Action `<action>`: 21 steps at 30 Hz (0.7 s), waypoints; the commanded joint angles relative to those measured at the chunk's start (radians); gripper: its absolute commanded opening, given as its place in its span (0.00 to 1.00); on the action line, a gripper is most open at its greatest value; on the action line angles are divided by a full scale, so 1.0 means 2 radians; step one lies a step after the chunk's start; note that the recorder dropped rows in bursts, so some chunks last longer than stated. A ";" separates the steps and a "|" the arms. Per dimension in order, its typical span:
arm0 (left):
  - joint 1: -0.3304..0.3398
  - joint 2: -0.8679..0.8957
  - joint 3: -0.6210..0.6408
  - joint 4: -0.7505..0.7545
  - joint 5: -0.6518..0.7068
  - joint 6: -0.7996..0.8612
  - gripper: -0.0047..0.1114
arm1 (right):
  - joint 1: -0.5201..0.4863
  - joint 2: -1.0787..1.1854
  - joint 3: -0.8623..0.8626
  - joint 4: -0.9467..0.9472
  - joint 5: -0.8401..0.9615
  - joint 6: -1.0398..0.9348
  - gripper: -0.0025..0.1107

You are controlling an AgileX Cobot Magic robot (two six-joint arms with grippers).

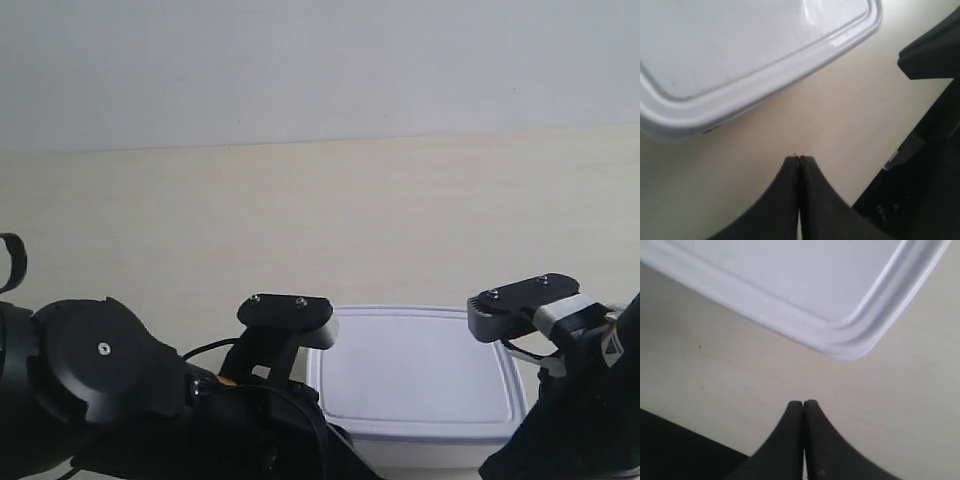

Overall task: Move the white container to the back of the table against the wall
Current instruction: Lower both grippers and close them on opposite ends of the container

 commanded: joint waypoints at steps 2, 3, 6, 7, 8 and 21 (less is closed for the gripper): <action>-0.003 0.006 -0.007 -0.001 -0.044 0.005 0.04 | 0.002 0.019 0.001 0.002 -0.028 0.001 0.02; -0.003 0.006 -0.007 0.000 -0.049 0.006 0.04 | 0.002 0.022 0.001 0.002 -0.031 0.002 0.02; 0.000 0.012 -0.007 0.010 -0.051 0.006 0.04 | 0.002 0.028 0.000 0.002 -0.044 0.004 0.02; 0.000 0.015 -0.007 0.010 -0.051 0.006 0.04 | 0.002 0.031 0.000 0.002 -0.049 0.007 0.02; 0.000 0.016 -0.007 0.010 -0.051 0.006 0.04 | 0.002 0.032 0.000 0.002 -0.053 0.011 0.02; 0.000 0.037 -0.008 0.026 -0.076 0.006 0.04 | 0.002 0.045 0.000 0.002 -0.079 0.020 0.02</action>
